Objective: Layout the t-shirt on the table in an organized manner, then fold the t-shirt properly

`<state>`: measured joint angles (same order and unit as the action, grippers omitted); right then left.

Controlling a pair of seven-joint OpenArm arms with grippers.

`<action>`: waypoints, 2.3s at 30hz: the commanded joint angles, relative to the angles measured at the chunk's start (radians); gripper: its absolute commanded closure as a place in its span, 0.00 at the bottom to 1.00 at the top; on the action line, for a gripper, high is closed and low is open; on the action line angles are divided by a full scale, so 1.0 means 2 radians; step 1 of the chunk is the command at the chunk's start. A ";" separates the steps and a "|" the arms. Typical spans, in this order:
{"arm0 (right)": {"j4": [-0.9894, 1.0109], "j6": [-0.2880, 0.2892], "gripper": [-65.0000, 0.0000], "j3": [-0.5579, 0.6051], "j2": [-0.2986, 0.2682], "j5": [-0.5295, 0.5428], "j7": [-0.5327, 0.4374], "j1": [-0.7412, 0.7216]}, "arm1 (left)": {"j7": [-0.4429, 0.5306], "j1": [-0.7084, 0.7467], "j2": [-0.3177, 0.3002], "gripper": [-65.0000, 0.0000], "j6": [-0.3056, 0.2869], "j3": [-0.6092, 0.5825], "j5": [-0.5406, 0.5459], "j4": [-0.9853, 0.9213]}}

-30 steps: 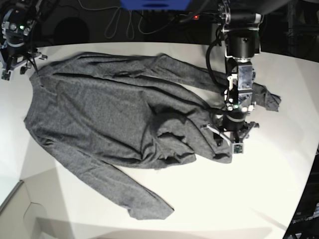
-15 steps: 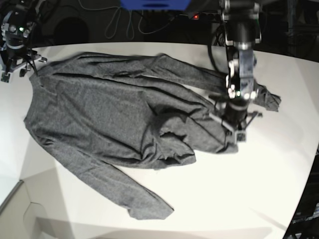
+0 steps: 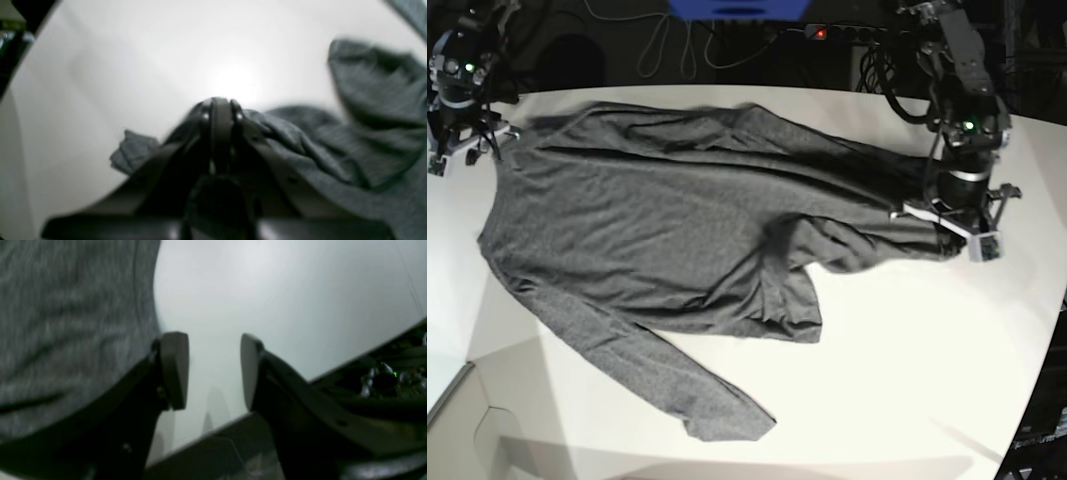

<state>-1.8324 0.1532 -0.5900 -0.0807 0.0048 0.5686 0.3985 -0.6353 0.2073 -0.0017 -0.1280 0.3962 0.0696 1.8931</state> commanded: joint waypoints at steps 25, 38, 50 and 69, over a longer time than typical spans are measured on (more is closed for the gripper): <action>-0.004 -0.001 0.60 0.012 -0.010 -0.002 -0.011 -0.001 | 0.001 0.038 0.020 0.50 -0.002 0.000 0.005 0.065; 0.017 -0.001 0.60 0.012 -0.020 -0.002 -0.010 -0.002 | 0.004 -0.213 0.056 0.50 -0.002 -0.085 0.005 -0.229; 0.021 -0.001 0.60 0.010 -0.020 -0.002 -0.010 -0.002 | 0.125 -0.297 0.068 0.50 0.002 -0.084 0.005 -0.469; 0.021 -0.001 0.60 0.011 -0.020 -0.002 -0.010 -0.002 | 0.166 -0.304 0.066 0.81 -0.001 -0.084 0.005 -0.545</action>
<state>-1.7744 0.1535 -0.5636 -0.1078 0.0044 0.5724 0.3943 -0.2798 -0.3927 0.1253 -0.1268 0.2291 0.0799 0.7998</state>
